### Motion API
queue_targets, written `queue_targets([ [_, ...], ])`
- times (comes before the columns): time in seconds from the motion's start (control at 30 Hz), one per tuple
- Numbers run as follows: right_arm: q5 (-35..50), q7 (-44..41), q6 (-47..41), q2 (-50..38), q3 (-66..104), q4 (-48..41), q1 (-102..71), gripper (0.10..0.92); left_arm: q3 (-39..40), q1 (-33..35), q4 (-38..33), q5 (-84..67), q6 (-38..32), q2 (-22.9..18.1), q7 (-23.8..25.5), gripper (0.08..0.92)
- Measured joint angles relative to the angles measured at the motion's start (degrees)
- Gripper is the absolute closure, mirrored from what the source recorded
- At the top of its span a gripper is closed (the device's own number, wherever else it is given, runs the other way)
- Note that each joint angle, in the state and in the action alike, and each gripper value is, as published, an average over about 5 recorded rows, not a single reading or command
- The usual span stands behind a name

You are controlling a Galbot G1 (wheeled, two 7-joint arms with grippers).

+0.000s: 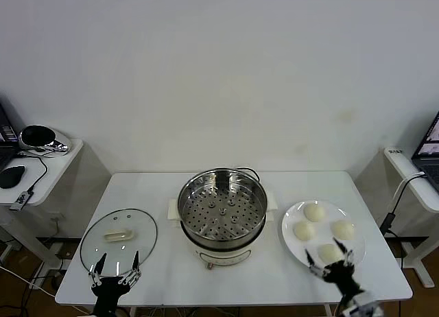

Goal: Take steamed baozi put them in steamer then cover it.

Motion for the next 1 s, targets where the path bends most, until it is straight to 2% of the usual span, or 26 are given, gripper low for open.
queue_targets([
  [0.27,-7.84,-10.42,-1.66,-11.55,-5.85,-6.76,13.39,0.203,-0.47,-1.36,-0.50,0.50,-0.10,0.38,1.28,0.177],
  [0.5,-11.46,-22.36,-2.22,-19.43,-20.36,-15.41,31.84,0.203,-1.87,-1.91,-0.86,1.40,-0.09,0.63,1.55,0.177],
  [0.77,-11.02,-34.68,-1.96,-21.45,-42.03,-26.36,54.34,0.203,-3.53,-1.87,-1.17,2.71,-0.07,0.22,1.35,0.177],
  [1.0,-10.35,-40.52,-1.07,-18.92,-57.13,-35.61,67.85,0.203,-4.90,-2.08,-0.81,3.39,-0.09,0.14,0.82,0.177],
])
